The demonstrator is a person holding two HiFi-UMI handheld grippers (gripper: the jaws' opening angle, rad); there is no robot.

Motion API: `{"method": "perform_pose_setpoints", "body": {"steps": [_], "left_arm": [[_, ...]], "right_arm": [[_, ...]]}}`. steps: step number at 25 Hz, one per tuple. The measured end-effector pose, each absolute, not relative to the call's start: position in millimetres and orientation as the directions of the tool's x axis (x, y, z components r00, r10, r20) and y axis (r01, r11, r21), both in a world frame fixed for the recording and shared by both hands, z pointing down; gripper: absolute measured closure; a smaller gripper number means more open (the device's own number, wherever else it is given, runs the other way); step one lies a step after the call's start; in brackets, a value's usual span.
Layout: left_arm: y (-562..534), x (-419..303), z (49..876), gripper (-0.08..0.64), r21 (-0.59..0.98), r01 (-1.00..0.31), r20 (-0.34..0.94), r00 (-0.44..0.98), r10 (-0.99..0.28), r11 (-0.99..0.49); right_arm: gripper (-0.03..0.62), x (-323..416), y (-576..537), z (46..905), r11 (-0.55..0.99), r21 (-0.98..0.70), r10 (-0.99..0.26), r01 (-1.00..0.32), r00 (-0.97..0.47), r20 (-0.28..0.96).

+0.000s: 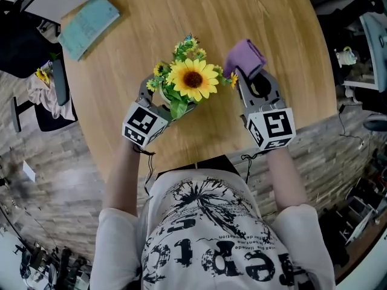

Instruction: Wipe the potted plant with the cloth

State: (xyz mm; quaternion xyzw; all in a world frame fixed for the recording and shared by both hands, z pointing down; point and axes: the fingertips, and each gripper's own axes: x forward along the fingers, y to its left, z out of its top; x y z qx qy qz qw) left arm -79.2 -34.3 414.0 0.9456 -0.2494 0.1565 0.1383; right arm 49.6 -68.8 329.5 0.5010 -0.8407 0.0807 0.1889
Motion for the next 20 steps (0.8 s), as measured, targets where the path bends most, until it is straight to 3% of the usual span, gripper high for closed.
{"method": "perform_pose_setpoints", "body": {"steps": [20], "left_arm": [[-38.0, -74.4, 478.7, 0.031, 0.134, -0.438, 0.474, 0.816, -0.331, -0.889]], "right_arm": [[0.517, 33.1, -74.5, 332.1, 0.459, 0.089, -0.840, -0.884, -0.399, 0.367]]}}
